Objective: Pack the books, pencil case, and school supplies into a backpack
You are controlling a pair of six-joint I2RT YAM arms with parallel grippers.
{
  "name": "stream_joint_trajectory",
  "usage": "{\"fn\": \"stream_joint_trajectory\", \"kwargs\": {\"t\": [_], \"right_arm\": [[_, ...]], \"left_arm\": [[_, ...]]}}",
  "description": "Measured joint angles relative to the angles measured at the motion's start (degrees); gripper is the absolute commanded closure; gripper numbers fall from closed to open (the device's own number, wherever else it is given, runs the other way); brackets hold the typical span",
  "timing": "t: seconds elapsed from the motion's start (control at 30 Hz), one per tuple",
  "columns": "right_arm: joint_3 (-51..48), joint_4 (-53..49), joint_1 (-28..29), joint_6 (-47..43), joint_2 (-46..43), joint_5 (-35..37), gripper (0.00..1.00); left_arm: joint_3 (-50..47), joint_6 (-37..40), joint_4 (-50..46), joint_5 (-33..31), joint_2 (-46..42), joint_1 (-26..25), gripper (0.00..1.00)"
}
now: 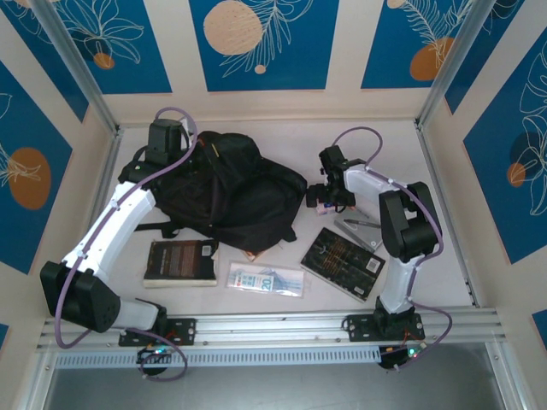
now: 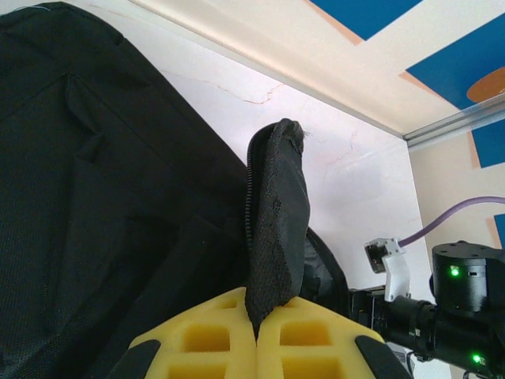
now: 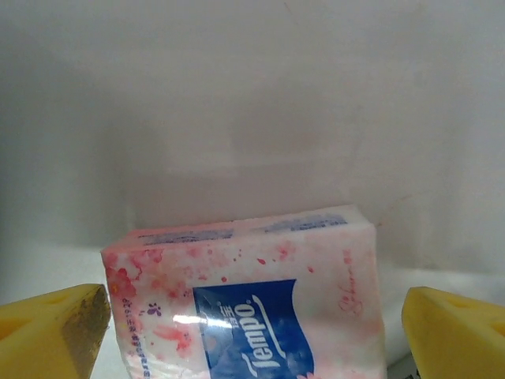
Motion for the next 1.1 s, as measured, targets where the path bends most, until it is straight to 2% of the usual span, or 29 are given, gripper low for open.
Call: {"fn": "stream_joint_trajectory", "kwargs": {"t": [0.23, 0.6, 0.73, 0.8, 0.97, 1.1], "right_arm": [[0.11, -0.07, 0.04, -0.46, 2.32, -0.24, 0.21], [-0.11, -0.98, -0.07, 2.27, 1.01, 1.09, 0.28], [-3.69, -0.59, -0.31, 4.31, -6.32, 2.29, 0.34], [-5.60, -0.11, -0.39, 5.44, -13.16, 2.32, 0.37], [-6.16, 4.09, 0.15, 7.96, -26.67, -0.92, 0.40], [-1.97, 5.05, 5.27, 8.48, -27.74, -4.04, 0.39]], "left_arm": [[0.00, 0.02, 0.04, 0.63, 0.22, 0.17, 1.00], [0.00, 0.02, 0.68, 2.14, 0.61, 0.26, 1.00], [0.24, 0.04, 1.62, 4.66, 1.64, 0.26, 1.00], [0.94, 0.04, 1.73, 6.43, 2.64, 0.11, 1.00], [5.53, 0.96, 0.66, 9.33, 4.26, -2.01, 1.00], [9.88, 1.57, -0.96, 10.29, 4.33, -5.38, 1.00]]}}
